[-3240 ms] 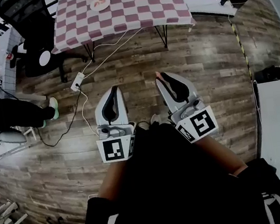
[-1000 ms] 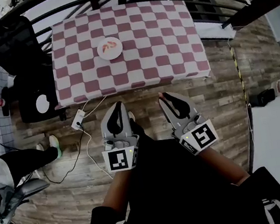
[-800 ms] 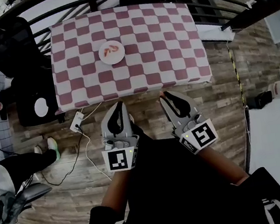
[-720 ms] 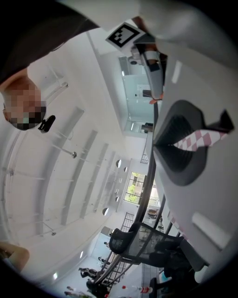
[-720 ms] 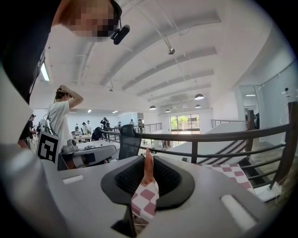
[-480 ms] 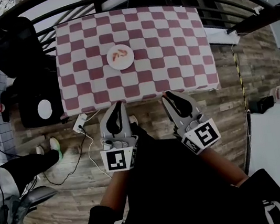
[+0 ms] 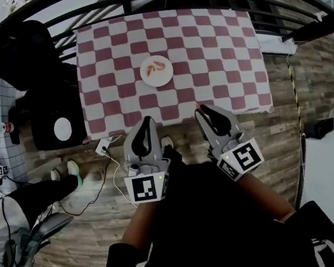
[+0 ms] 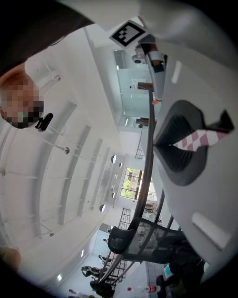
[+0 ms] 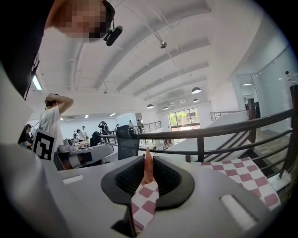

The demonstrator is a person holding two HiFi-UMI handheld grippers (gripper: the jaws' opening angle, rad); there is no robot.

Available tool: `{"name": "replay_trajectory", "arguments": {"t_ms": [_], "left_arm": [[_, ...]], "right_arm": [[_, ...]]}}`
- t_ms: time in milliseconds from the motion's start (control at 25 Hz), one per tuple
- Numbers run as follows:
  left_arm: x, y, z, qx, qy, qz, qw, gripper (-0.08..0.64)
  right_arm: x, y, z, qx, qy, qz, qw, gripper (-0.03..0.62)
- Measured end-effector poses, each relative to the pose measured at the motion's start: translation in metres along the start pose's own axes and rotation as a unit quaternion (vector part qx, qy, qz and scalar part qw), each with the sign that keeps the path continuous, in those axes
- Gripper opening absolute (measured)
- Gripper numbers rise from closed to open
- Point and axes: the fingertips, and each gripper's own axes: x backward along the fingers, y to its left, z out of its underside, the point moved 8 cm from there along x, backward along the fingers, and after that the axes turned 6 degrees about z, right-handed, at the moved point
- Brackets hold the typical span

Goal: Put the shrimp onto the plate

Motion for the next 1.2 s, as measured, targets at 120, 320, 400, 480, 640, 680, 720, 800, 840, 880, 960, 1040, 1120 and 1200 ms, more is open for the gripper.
{"name": "replay_trajectory", "arguments": {"t_ms": [120, 320, 400, 480, 640, 680, 720, 800, 840, 880, 960, 1040, 1120, 1200], "left_arm": [[-0.004, 0.014, 0.0, 0.001, 0.008, -0.012, 0.9999, 0.008], [-0.004, 0.026, 0.005, 0.002, 0.019, -0.015, 0.9997, 0.008], [-0.003, 0.026, 0.005, 0.003, 0.017, -0.015, 0.9997, 0.008], [-0.001, 0.023, 0.004, 0.004, 0.014, -0.016, 0.9998, 0.008], [0.003, 0.014, 0.004, 0.004, 0.028, -0.032, 0.9991, 0.008], [0.005, 0.011, 0.005, 0.004, 0.03, -0.035, 0.9989, 0.008], [0.007, 0.008, 0.005, 0.005, 0.031, -0.036, 0.9988, 0.008], [0.009, 0.003, 0.006, 0.006, 0.03, -0.04, 0.9987, 0.008], [0.009, 0.0, 0.004, 0.005, 0.026, -0.043, 0.9987, 0.008], [0.009, -0.002, 0.003, 0.004, 0.023, -0.046, 0.9987, 0.008], [0.008, -0.008, 0.0, 0.002, 0.018, -0.054, 0.9984, 0.008], [0.007, -0.014, -0.001, 0.004, 0.014, -0.062, 0.9979, 0.008], [0.005, -0.02, -0.003, 0.001, 0.009, -0.066, 0.9978, 0.008], [0.004, -0.026, -0.003, -0.004, 0.009, -0.068, 0.9976, 0.008]], "right_arm": [[-0.015, 0.001, -0.004, -0.006, -0.006, 0.0, 1.0, 0.058], [-0.031, -0.003, -0.01, -0.003, -0.015, 0.01, 1.0, 0.058], [-0.031, -0.006, -0.012, -0.001, -0.016, 0.014, 1.0, 0.058], [-0.027, -0.008, -0.012, 0.003, -0.015, 0.015, 1.0, 0.058], [-0.015, -0.012, -0.013, 0.012, -0.016, 0.013, 1.0, 0.058], [-0.012, -0.012, -0.012, 0.012, -0.015, 0.012, 1.0, 0.058], [-0.01, -0.013, -0.012, 0.011, -0.012, 0.011, 1.0, 0.058], [-0.008, -0.014, -0.012, 0.012, -0.004, 0.007, 1.0, 0.058], [-0.009, -0.015, -0.012, 0.013, -0.001, 0.002, 1.0, 0.058], [-0.01, -0.016, -0.011, 0.013, 0.002, -0.005, 1.0, 0.058], [-0.014, -0.018, -0.009, 0.014, 0.008, -0.019, 1.0, 0.058], [-0.019, -0.022, -0.006, 0.017, 0.013, -0.034, 0.999, 0.058], [-0.027, -0.027, -0.003, 0.019, 0.024, -0.045, 0.999, 0.058], [-0.038, -0.033, 0.002, 0.017, 0.045, -0.053, 0.997, 0.058]]}}
